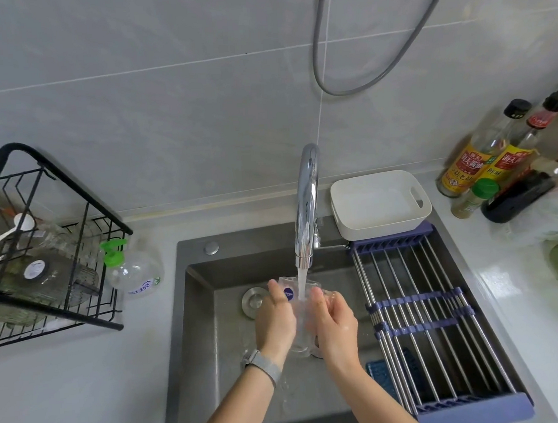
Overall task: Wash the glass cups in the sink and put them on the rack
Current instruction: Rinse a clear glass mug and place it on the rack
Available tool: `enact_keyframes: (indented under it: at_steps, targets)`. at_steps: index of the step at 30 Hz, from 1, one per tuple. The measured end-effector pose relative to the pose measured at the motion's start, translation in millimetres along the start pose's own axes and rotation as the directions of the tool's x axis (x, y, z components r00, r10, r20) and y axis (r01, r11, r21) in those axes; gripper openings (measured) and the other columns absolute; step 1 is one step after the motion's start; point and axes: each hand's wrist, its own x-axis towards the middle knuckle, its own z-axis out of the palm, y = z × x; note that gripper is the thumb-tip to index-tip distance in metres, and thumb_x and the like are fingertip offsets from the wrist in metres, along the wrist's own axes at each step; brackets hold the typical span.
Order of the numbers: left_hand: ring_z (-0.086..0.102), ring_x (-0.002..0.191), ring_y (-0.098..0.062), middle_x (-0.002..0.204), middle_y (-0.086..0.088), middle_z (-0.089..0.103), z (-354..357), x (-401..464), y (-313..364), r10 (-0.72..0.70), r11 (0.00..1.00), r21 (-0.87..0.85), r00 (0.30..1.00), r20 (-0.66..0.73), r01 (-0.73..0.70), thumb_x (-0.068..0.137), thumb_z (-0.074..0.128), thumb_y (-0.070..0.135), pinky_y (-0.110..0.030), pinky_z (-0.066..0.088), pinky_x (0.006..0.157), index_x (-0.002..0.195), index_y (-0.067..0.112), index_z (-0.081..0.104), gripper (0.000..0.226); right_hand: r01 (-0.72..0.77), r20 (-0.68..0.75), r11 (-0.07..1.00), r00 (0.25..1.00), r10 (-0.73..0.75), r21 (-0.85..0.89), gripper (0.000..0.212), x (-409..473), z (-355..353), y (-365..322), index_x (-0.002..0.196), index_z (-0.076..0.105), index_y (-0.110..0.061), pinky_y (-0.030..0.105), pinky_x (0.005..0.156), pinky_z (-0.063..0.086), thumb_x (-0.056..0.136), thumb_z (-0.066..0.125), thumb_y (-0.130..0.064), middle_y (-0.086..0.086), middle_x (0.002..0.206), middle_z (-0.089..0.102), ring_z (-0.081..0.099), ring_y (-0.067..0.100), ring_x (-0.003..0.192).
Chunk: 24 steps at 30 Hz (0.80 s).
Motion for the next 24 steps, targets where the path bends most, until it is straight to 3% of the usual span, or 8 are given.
enact_keyframes:
  at_steps: [3,5,8,10,16,18,21,24]
  targets:
    - [0.062,0.095,-0.025,0.1,-0.004,0.066,0.4,-16.7,3.4,0.277,0.944,0.198,0.96,-0.042,-0.264,0.103,0.023,0.039,-0.027,0.039,0.072,0.114,0.013,0.057,0.043,-0.008,-0.021,1.0,1.0,0.008,0.026,0.041,0.5,3.5,-3.2,0.07,0.049,-0.008,0.034,0.059,0.041,0.094,0.055,-0.041,0.0,0.062,0.051,0.044,0.013,0.058]
    - [0.061,0.092,-0.025,0.093,0.0,0.063,-5.0,-16.1,9.1,0.314,0.92,0.243,0.949,0.016,-0.308,0.103,0.024,0.039,-0.027,0.037,0.069,0.115,0.014,0.054,0.041,-0.039,-0.02,0.998,0.999,0.039,0.044,0.046,3.0,2.0,-2.6,0.077,0.056,-0.004,0.041,0.064,0.049,0.092,0.055,-0.048,0.005,0.066,0.06,0.053,0.021,0.062]
    - [0.063,0.084,-0.023,0.085,-0.001,0.067,-11.5,2.3,15.6,0.031,0.997,-0.074,0.955,0.294,-0.01,0.1,0.022,0.054,-0.031,0.047,0.078,0.092,0.016,0.068,0.061,-0.102,0.037,0.988,0.994,0.098,0.113,0.065,7.7,-2.9,-1.0,0.08,0.059,-0.008,0.053,0.074,0.056,0.075,0.057,-0.073,0.021,0.081,0.069,0.065,0.04,0.074]
    - [0.069,0.085,-0.027,0.091,-0.014,0.073,-17.4,12.1,16.6,-0.098,0.92,-0.277,0.845,0.526,0.279,0.095,0.019,0.064,-0.039,0.05,0.089,0.083,0.014,0.078,0.079,-0.143,0.097,0.973,0.987,0.127,0.183,0.059,10.5,-6.9,-1.4,0.078,0.06,-0.008,0.053,0.071,0.057,0.08,0.058,-0.067,0.026,0.084,0.068,0.064,0.039,0.07]
    - [0.052,0.117,-0.038,0.132,-0.025,0.056,-30.0,9.9,2.9,-0.051,0.826,-0.365,0.702,0.711,0.429,0.092,0.035,0.068,-0.054,0.039,0.103,0.131,0.017,0.059,0.069,-0.189,0.138,0.95,0.978,0.158,0.248,0.044,20.1,-15.6,-7.4,0.072,0.053,-0.007,0.029,0.049,0.052,0.089,0.059,-0.048,0.011,0.062,0.059,0.059,0.024,0.054]
    - [0.045,0.126,-0.04,0.141,-0.025,0.048,-27.8,6.1,-2.4,-0.012,0.825,-0.386,0.696,0.718,0.412,0.093,0.033,0.067,-0.059,0.031,0.111,0.136,0.018,0.055,0.069,-0.125,0.054,0.985,0.991,0.119,0.117,0.048,21.6,-14.5,-9.1,0.07,0.052,-0.007,0.032,0.053,0.053,0.086,0.062,-0.052,0.01,0.064,0.058,0.059,0.026,0.057]
    - [0.054,0.121,-0.034,0.135,-0.023,0.056,-23.3,0.6,-2.2,0.012,0.832,-0.413,0.732,0.681,0.371,0.093,0.033,0.068,-0.055,0.036,0.11,0.129,0.018,0.062,0.068,0.022,-0.078,0.996,0.997,-0.029,-0.087,0.021,15.6,-6.2,-12.5,0.107,0.058,-0.021,0.031,0.08,0.048,0.098,0.048,-0.038,-0.011,0.095,0.062,0.062,0.016,0.094]
    - [0.071,0.093,-0.018,0.106,-0.009,0.074,-22.2,-6.1,11.7,0.029,0.895,-0.381,0.824,0.566,0.23,0.093,0.035,0.06,-0.033,0.057,0.081,0.114,0.017,0.07,0.059,0.135,-0.028,0.958,0.989,-0.146,-0.254,0.039,4.1,3.6,-12.8,0.125,0.049,-0.029,0.029,0.095,0.038,0.098,0.03,-0.049,-0.01,0.123,0.052,0.048,0.013,0.119]
